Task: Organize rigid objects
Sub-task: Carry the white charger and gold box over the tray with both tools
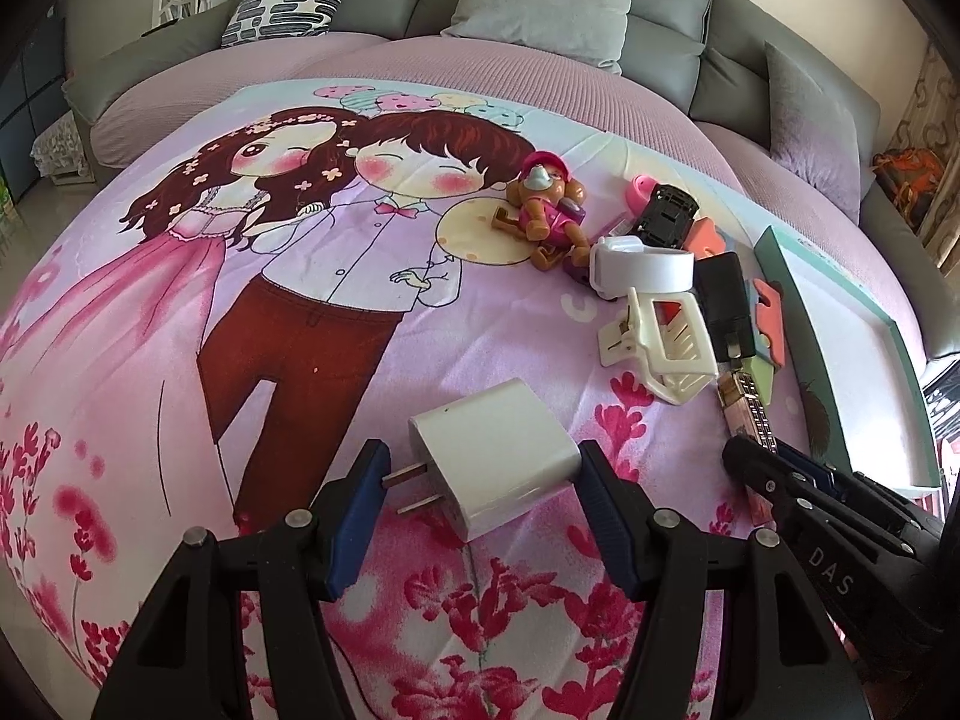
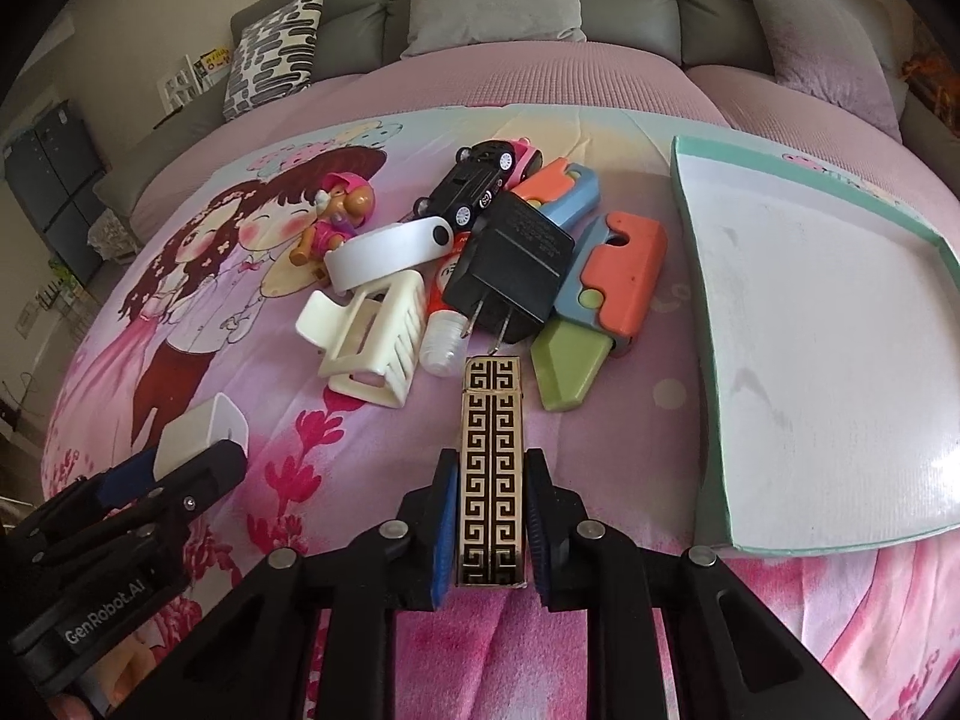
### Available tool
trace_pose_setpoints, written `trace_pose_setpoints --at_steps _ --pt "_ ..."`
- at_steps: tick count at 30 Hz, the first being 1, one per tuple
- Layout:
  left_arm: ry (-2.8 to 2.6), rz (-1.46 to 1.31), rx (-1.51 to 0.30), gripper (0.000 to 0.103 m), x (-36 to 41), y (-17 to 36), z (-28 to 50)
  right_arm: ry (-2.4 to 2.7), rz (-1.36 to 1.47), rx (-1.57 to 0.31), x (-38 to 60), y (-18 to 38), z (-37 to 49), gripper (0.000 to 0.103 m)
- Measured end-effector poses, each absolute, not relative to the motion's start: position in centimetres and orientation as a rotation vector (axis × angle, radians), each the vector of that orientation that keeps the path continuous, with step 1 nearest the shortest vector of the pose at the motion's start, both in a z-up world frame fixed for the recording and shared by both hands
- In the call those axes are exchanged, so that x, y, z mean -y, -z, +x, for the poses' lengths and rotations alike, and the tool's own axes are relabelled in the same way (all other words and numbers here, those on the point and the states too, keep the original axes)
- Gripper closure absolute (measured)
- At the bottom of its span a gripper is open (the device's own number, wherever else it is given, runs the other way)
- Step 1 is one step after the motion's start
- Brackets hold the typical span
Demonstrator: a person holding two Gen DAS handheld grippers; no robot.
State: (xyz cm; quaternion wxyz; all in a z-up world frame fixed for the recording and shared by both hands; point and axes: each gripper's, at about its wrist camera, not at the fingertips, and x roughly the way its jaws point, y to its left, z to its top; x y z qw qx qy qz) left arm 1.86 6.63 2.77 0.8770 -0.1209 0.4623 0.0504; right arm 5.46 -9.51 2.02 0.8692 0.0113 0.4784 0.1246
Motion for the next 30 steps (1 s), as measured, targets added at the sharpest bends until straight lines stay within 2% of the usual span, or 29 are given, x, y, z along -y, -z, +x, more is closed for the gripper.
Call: trace_pose_setpoints --at_steps 8,18,24,30 --pt "-0.085 -0.219 -0.905 0.038 -5.8 -6.2 2.2 -0.263 0.123 -0.917 11.8 -6.0 4.8 0.081" --pt "0.022 -0.151 -0.705 0.038 -0.8 -15.2 6.9 -0.119 0.23 -0.724 18.5 -13.0 8.1 0.081" --pt "0.107 -0.096 -0.679 0.038 4.7 -16.8 10.3 0.019 0.246 -0.71 23.9 -13.0 9.6 0.081" --pt "0.177 -0.053 -0.714 0.038 10.7 -15.6 13.3 0.108 0.285 -0.731 29.1 -11.0 10.7 0.081"
